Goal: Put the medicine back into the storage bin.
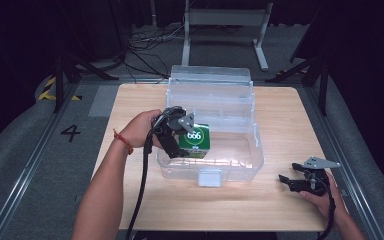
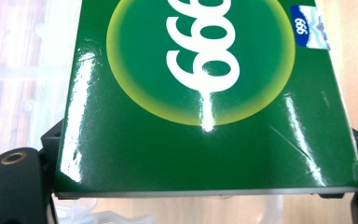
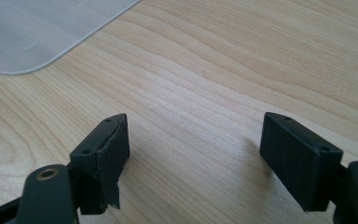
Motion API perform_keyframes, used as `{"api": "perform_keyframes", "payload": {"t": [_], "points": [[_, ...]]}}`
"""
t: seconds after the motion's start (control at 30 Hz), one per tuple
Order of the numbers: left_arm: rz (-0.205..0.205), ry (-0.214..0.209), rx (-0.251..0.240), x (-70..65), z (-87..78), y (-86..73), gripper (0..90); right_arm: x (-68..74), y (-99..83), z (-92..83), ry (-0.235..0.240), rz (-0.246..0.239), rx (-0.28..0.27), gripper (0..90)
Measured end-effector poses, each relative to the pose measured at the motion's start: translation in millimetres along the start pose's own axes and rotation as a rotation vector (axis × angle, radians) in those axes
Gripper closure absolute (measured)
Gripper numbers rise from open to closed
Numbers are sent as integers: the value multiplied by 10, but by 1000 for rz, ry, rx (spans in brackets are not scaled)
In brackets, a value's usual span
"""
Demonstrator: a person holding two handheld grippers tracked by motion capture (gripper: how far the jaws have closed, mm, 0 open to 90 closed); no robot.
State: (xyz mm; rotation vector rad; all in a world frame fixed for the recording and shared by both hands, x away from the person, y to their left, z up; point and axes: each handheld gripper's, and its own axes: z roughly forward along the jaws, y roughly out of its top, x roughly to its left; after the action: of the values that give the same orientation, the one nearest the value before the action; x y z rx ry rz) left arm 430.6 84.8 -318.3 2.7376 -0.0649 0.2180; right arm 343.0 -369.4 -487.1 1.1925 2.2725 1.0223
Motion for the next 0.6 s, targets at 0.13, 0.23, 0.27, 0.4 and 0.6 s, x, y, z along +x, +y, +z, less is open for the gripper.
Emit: {"api": "perform_keyframes", "payload": {"t": [0.13, 0.23, 0.27, 0.4, 0.6], "points": [[-10, -6, -15, 61, 68, -85, 151, 5, -5, -5, -5, 2, -2, 244], [-19, -9, -14, 69, 129, -153, 151, 8, -9, -10, -9, 5, -3, 244], [-17, -10, -1, 79, 148, -170, 151, 9, -10, -12, -10, 5, -2, 244], [-31, -15, 8, 111, 233, -246, 150, 11, -11, -13, -13, 6, -2, 244], [-47, -25, 1, 109, 319, -323, 150, 12, -11, -13, -14, 7, -2, 244]]}}
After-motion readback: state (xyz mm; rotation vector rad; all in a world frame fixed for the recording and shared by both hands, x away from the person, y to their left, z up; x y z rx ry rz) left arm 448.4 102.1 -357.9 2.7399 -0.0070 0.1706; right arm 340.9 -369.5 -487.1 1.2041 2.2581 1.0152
